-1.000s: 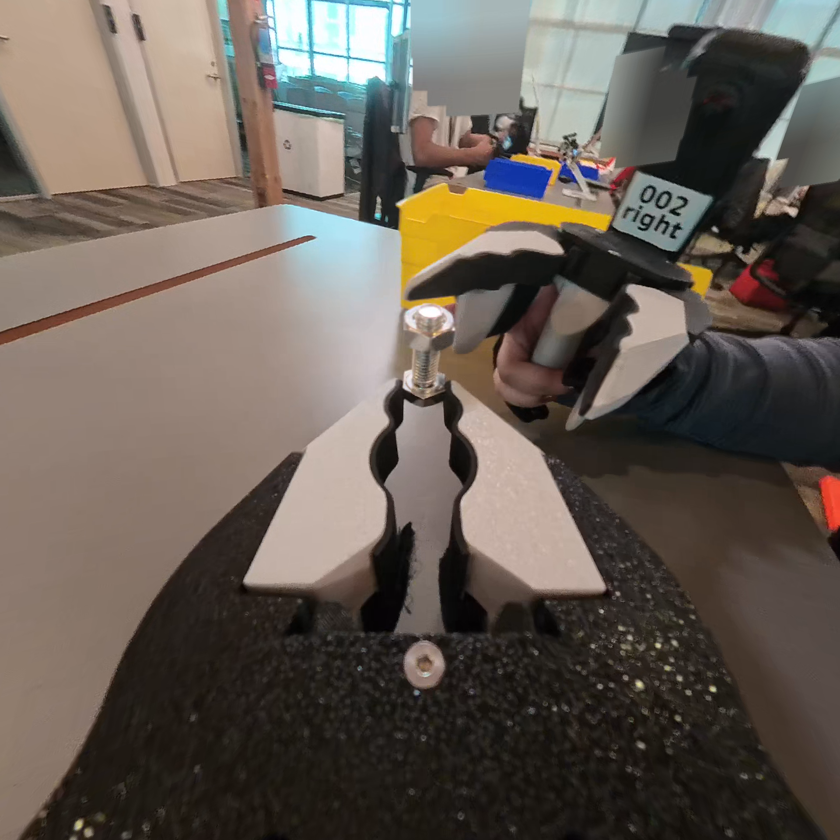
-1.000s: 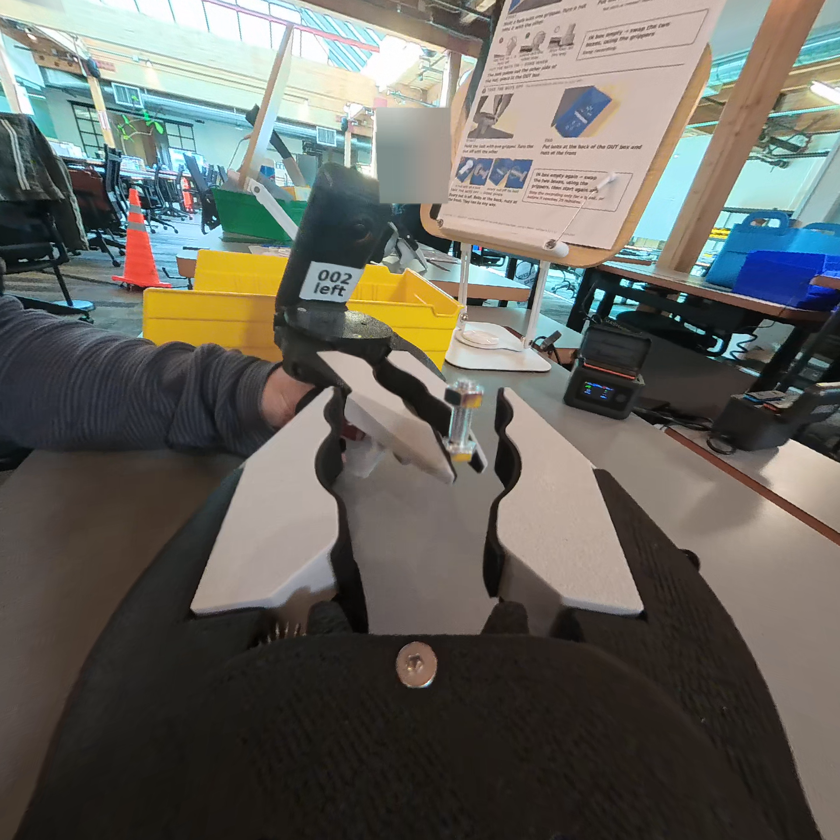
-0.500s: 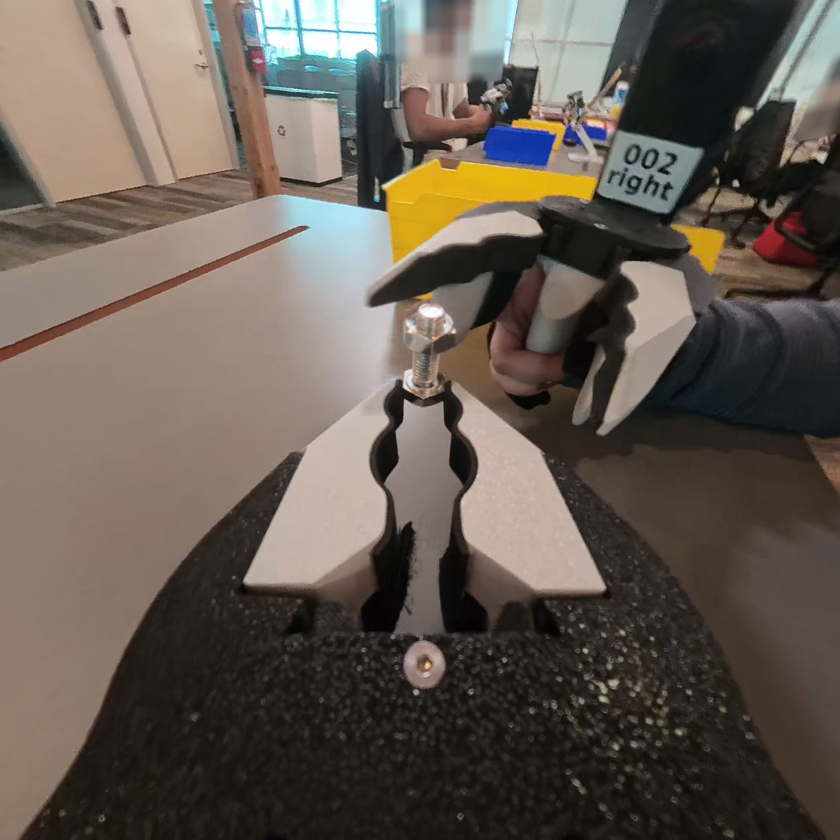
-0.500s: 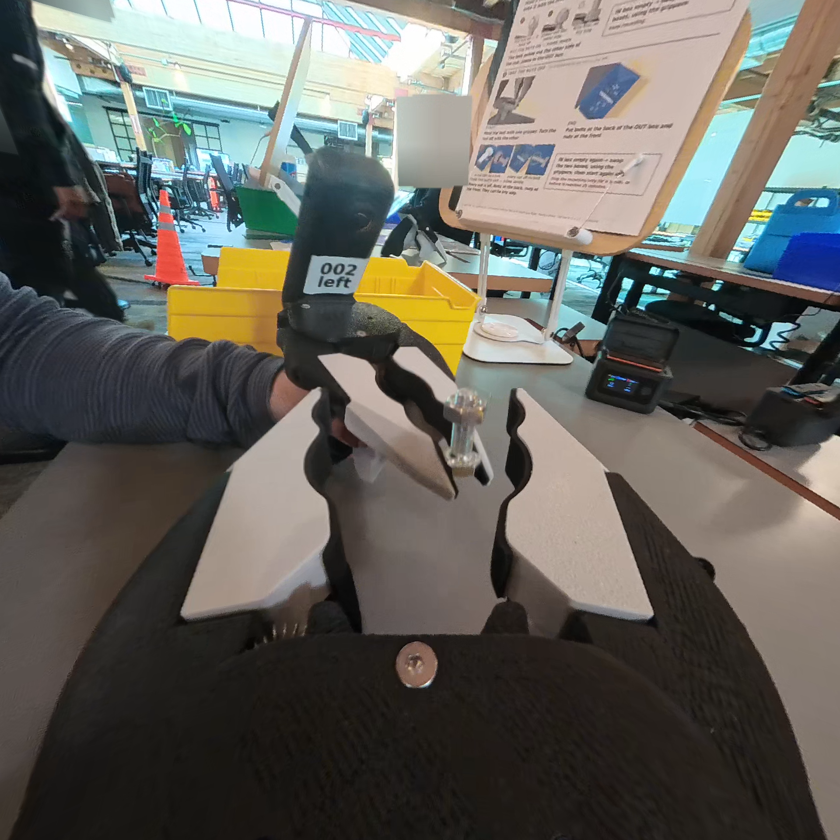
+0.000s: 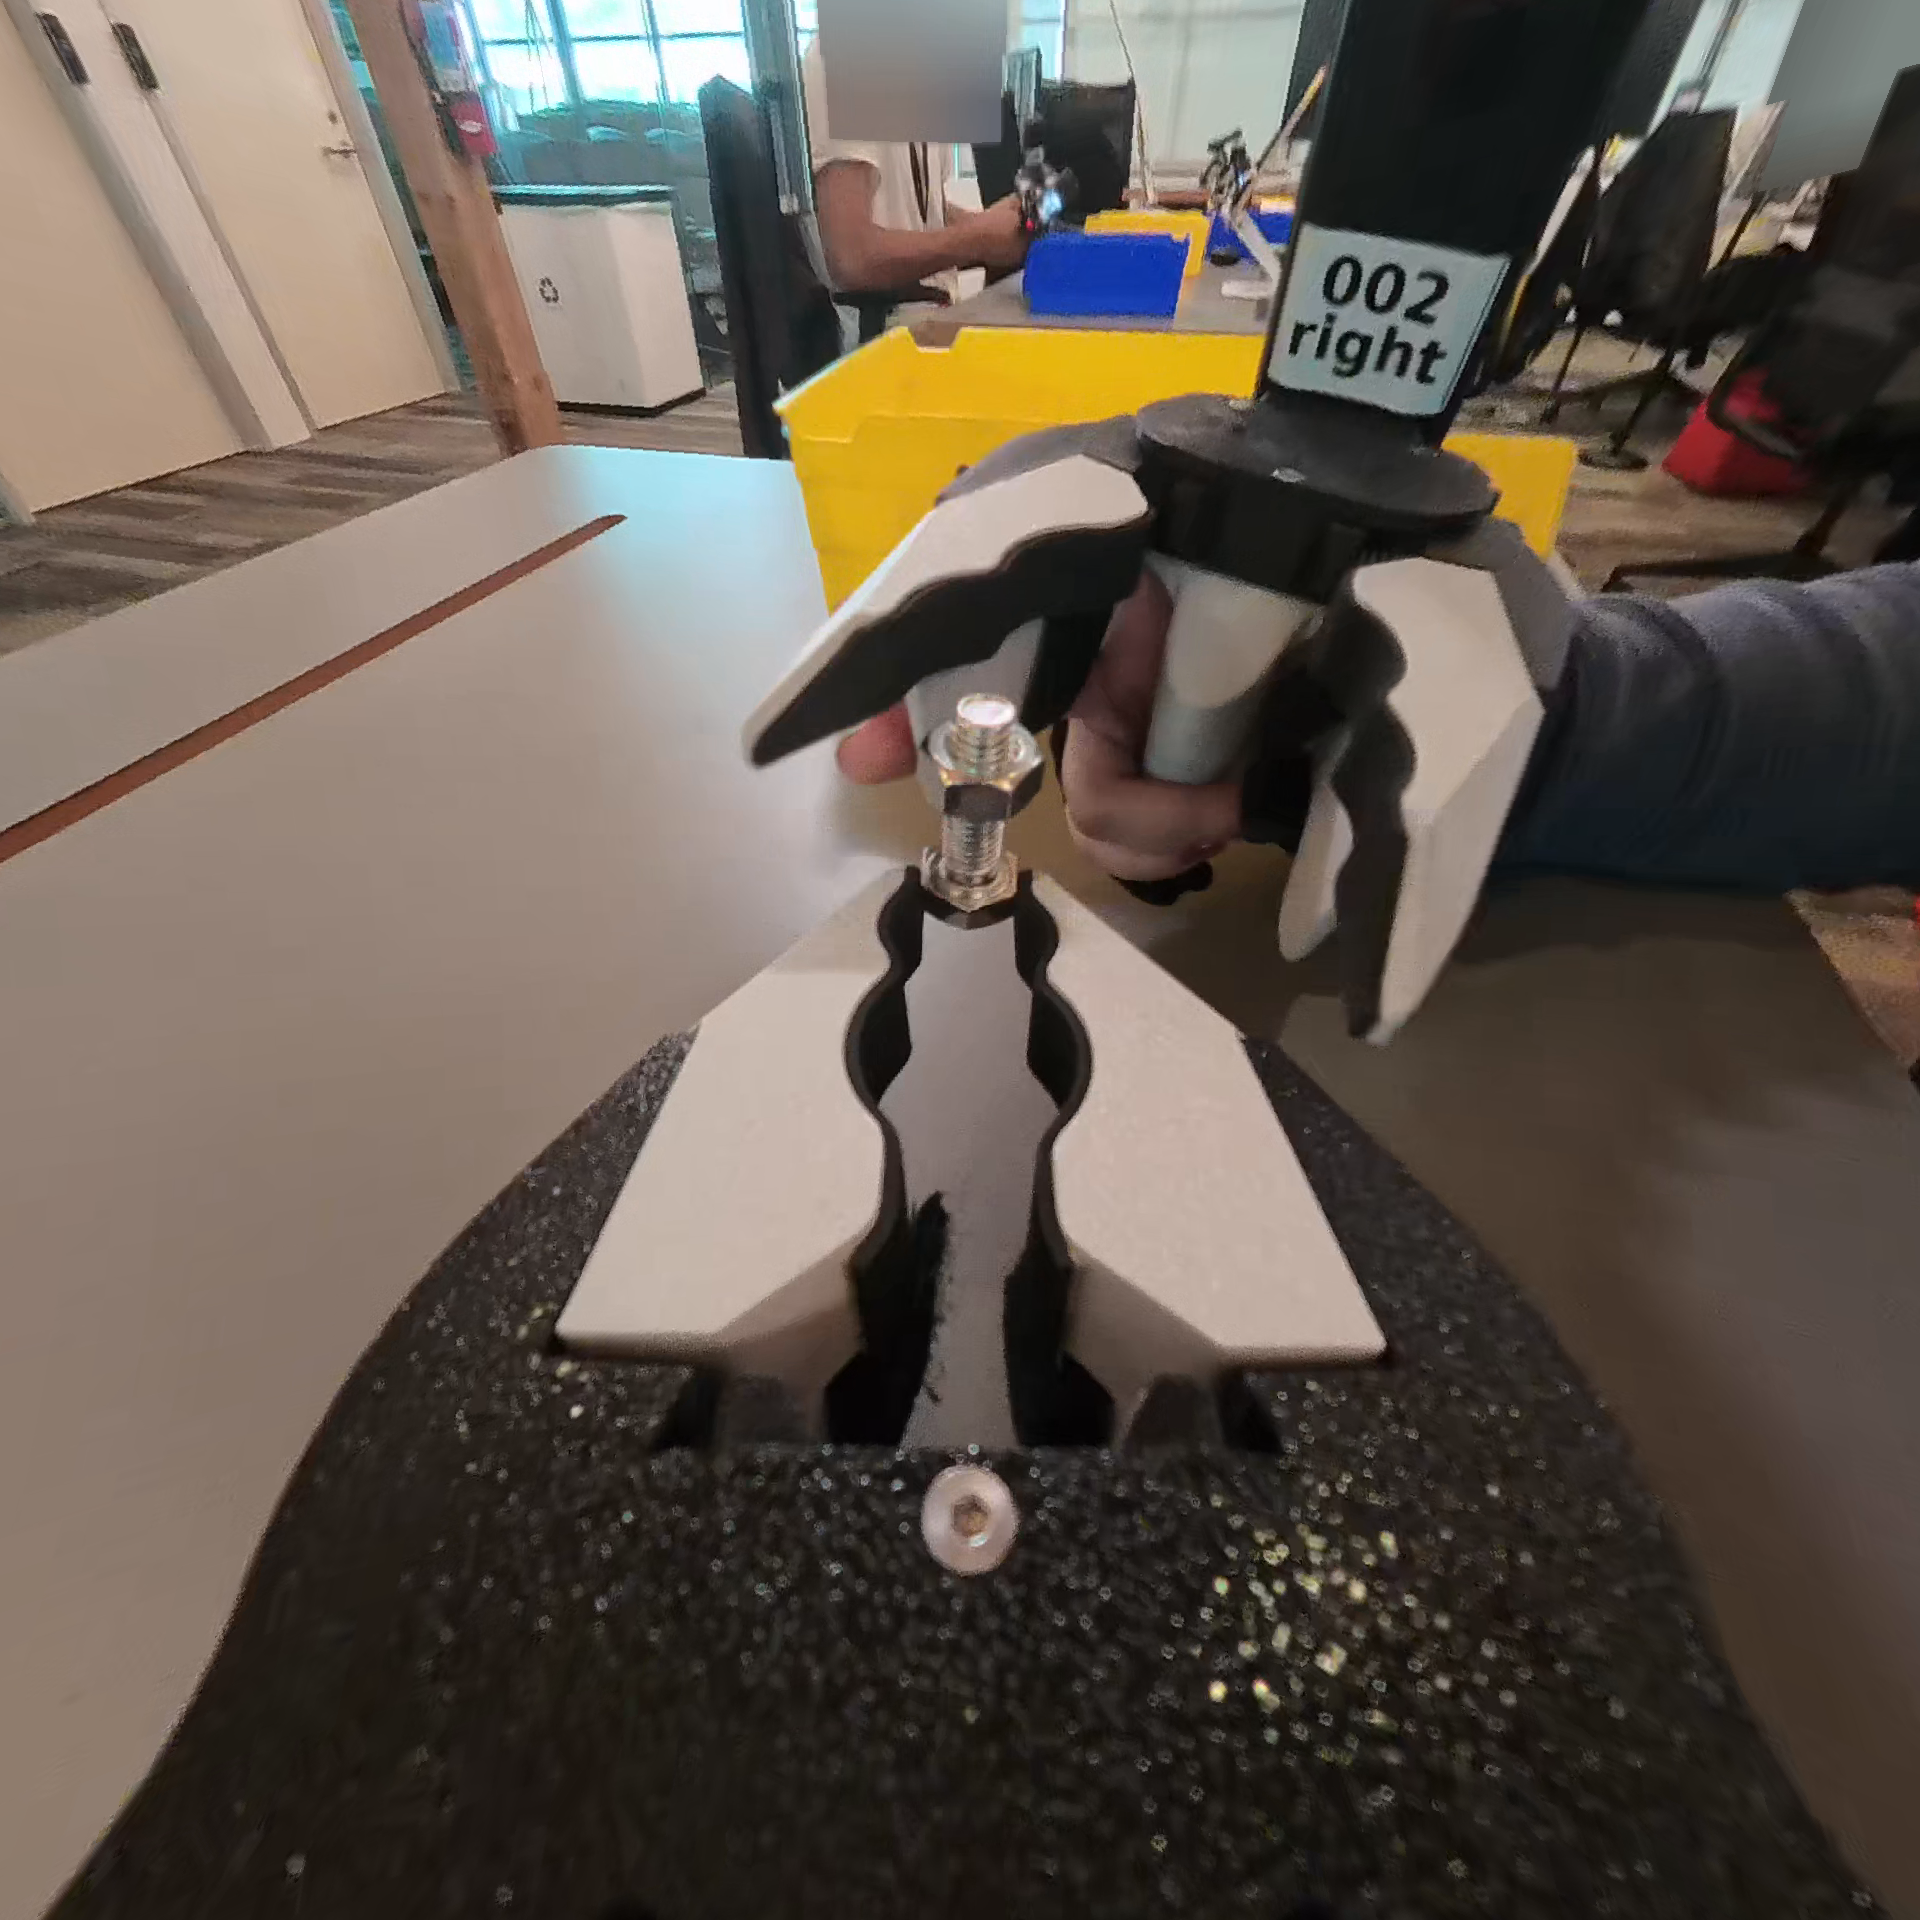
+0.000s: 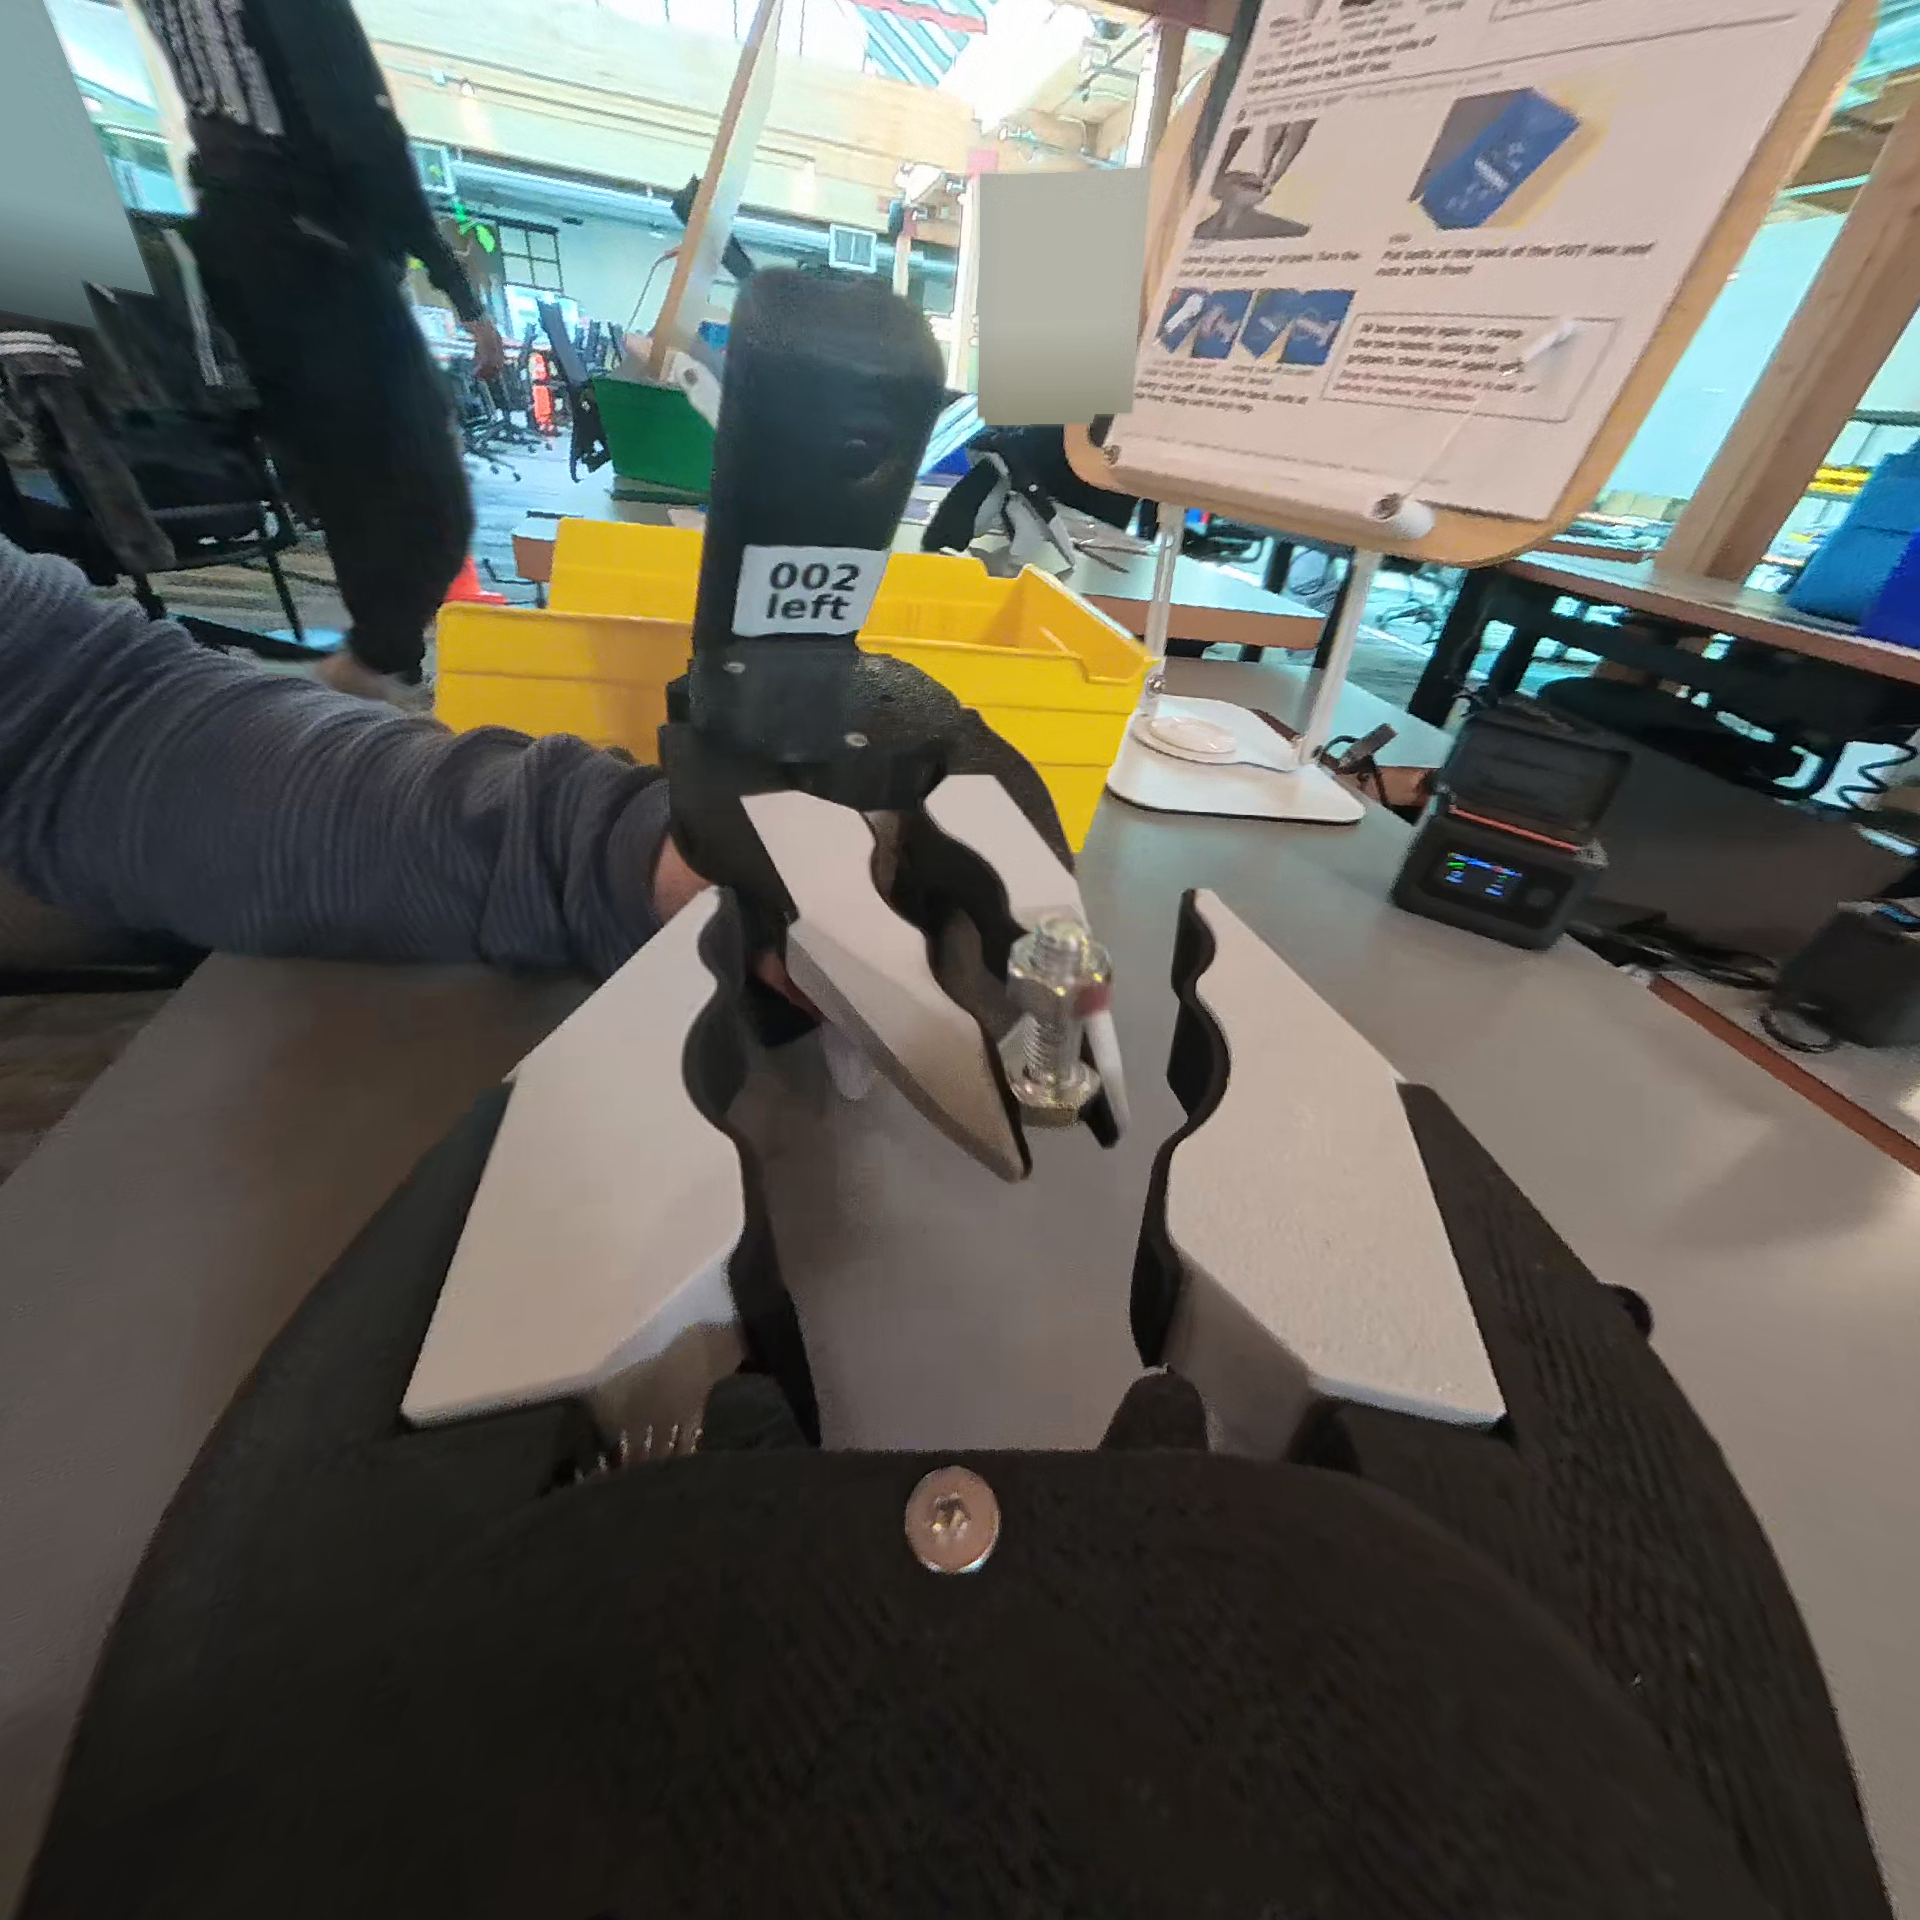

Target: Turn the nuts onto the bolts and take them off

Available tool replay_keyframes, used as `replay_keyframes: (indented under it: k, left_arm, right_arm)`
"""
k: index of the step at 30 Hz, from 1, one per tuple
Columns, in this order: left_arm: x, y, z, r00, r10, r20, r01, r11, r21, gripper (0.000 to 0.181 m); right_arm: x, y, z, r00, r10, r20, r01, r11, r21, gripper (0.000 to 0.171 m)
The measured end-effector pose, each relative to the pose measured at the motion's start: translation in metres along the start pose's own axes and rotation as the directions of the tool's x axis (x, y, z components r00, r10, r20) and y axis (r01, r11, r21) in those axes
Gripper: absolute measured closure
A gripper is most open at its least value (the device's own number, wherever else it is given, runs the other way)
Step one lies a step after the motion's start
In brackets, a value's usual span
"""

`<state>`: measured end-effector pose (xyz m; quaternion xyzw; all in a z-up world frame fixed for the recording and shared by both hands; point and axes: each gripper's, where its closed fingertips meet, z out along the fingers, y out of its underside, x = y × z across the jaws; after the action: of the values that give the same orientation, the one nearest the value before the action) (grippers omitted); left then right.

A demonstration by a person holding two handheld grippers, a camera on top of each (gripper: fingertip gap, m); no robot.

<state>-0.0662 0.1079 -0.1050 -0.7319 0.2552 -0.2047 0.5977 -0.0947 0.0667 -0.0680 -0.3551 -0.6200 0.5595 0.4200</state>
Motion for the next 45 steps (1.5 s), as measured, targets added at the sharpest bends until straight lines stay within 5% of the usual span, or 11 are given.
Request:
replay_keyframes:
  k: [6,12,16,18,24,29,32,42,44,45]
  left_arm:
    - [-0.027,-0.002,-0.013,0.989,-0.126,0.082,0.122,0.991,0.054,0.166]
    - [0.006,0.000,0.002,1.000,0.013,-0.021,-0.013,1.000,-0.004,0.166]
    - [-0.012,-0.006,-0.009,0.996,-0.081,0.021,0.080,0.995,0.052,0.166]
    - [-0.030,-0.008,-0.019,0.986,-0.148,0.078,0.141,0.986,0.087,0.166]
    - [0.002,-0.003,-0.004,0.999,-0.030,-0.031,0.030,1.000,0.005,0.166]
    - [-0.005,-0.004,-0.006,0.996,-0.092,-0.010,0.092,0.995,0.025,0.166]
    - [-0.032,-0.005,-0.021,0.982,-0.171,0.077,0.167,0.984,0.061,0.166]
    - [-0.003,-0.002,-0.005,0.996,-0.086,-0.012,0.086,0.996,-0.004,0.166]
    - [-0.018,-0.002,-0.012,0.990,-0.137,0.034,0.137,0.990,0.020,0.166]
    - [-0.027,-0.002,-0.016,0.985,-0.158,0.069,0.157,0.987,0.030,0.166]
  right_arm:
    - [0.004,0.001,-0.007,0.999,0.032,0.018,-0.032,0.999,-0.012,0.099]
    - [0.000,-0.006,-0.005,0.999,0.039,0.029,-0.039,0.999,0.024,0.092]
    - [-0.006,-0.001,-0.005,0.997,0.049,0.067,-0.049,0.999,-0.010,0.096]
    - [-0.004,-0.007,-0.014,0.992,0.078,0.095,-0.080,0.997,0.013,0.116]
    - [0.001,-0.006,-0.008,0.997,0.062,0.044,-0.063,0.998,0.023,0.090]
    - [-0.011,0.002,0.000,0.996,0.047,0.080,-0.045,0.999,-0.028,0.086]
    - [0.000,-0.006,-0.013,0.993,0.089,0.078,-0.090,0.996,0.008,0.102]
    - [-0.010,0.004,0.002,0.995,0.062,0.075,-0.060,0.998,-0.024,0.086]
    - [-0.005,0.000,-0.006,0.992,0.095,0.077,-0.094,0.995,-0.018,0.095]
    - [-0.005,-0.006,-0.013,0.987,0.118,0.111,-0.119,0.993,0.003,0.124]
